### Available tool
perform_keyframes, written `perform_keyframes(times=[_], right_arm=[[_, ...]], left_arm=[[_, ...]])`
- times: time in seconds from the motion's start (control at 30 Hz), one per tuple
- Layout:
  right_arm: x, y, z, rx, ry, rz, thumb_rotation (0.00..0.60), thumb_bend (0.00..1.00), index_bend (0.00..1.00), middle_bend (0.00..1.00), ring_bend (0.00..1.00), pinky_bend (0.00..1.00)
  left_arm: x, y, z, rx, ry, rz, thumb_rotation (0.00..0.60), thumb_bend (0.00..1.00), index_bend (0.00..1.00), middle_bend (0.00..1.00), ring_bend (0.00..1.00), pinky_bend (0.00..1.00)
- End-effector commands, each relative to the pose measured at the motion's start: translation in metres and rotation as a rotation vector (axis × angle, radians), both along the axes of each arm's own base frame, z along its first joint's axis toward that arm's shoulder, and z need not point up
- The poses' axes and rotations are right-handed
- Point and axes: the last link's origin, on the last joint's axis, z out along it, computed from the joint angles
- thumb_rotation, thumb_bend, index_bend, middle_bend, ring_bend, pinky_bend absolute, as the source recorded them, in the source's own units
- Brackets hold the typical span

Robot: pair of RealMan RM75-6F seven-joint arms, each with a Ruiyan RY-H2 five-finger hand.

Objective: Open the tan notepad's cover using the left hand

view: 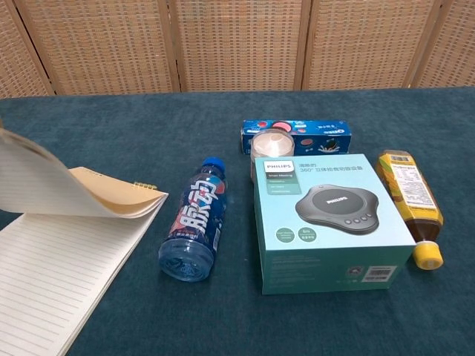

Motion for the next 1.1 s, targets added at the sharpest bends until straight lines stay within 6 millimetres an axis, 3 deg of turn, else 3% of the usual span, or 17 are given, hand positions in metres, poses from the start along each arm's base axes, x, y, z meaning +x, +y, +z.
perform_keyframes(times=[0.03, 0.6, 1.1], right_arm=[[0.000, 0.000, 0.000, 0.000, 0.001, 0.000, 0.600, 0.05, 0.03, 0.00, 0.00, 0.00], [0.000, -0.001, 0.000, 0.001, -0.002, -0.003, 0.600, 0.05, 0.03, 0.00, 0.00, 0.00], [0.000, -0.002, 0.000, 0.003, -0.007, -0.003, 0.600, 0.05, 0.03, 0.00, 0.00, 0.00]], left_arm=[[0.005, 0.022, 0.008, 0.014, 0.022, 0.004, 0.600, 0.72, 0.80, 0.00, 0.00, 0.00], [0.015, 0.083, -0.005, 0.005, 0.066, 0.036, 0.600, 0.72, 0.80, 0.00, 0.00, 0.00], [0.018, 0.118, -0.013, 0.011, 0.095, 0.070, 0.600, 0.72, 0.80, 0.00, 0.00, 0.00]])
